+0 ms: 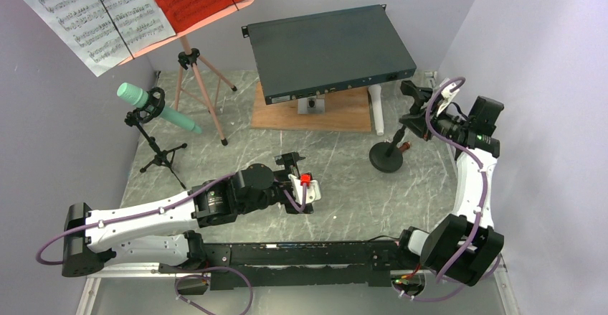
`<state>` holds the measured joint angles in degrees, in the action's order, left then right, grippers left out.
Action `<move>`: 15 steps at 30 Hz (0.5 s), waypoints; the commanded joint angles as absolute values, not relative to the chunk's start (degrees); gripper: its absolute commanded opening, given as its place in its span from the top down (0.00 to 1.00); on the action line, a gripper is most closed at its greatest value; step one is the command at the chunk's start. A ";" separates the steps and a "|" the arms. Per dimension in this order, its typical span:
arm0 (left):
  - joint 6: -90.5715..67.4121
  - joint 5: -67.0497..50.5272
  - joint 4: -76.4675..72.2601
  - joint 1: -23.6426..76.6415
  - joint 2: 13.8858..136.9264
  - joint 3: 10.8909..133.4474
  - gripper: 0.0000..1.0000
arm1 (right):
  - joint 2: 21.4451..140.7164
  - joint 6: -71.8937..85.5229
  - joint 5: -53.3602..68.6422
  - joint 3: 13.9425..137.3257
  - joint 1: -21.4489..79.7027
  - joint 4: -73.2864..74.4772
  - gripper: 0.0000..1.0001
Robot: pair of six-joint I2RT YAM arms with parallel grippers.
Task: Pack up the instrument practice props
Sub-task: Place the microphone stand at the corner of the board.
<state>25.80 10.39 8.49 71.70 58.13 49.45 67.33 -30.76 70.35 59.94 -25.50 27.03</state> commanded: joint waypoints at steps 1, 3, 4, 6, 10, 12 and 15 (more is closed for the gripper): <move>25.93 10.03 8.26 71.54 57.85 50.93 0.01 | 66.97 -21.75 66.15 62.11 -26.26 13.02 1.00; 26.00 10.06 8.26 71.54 57.76 50.98 0.01 | 67.85 -19.03 63.17 62.43 -26.36 10.06 1.00; 26.01 10.03 8.26 71.54 57.75 50.93 0.01 | 68.37 -17.46 61.48 62.63 -26.49 8.70 1.00; 26.02 10.04 8.33 71.54 57.74 51.06 0.01 | 69.56 -15.46 58.87 63.19 -26.54 6.57 1.00; 26.10 10.08 8.39 71.54 57.74 51.06 0.01 | 72.07 -12.47 54.31 64.72 -26.55 3.07 1.00; 26.10 9.97 8.44 71.54 57.75 51.06 0.01 | 73.43 -11.05 52.95 65.58 -26.57 1.63 1.00; 26.19 9.95 8.52 71.54 57.91 51.15 0.01 | 75.70 -9.23 51.06 67.64 -26.49 0.42 1.00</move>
<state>25.82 10.39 8.58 71.70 58.13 49.45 74.76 -13.96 54.26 61.91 -26.22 9.13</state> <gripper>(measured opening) 0.992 0.172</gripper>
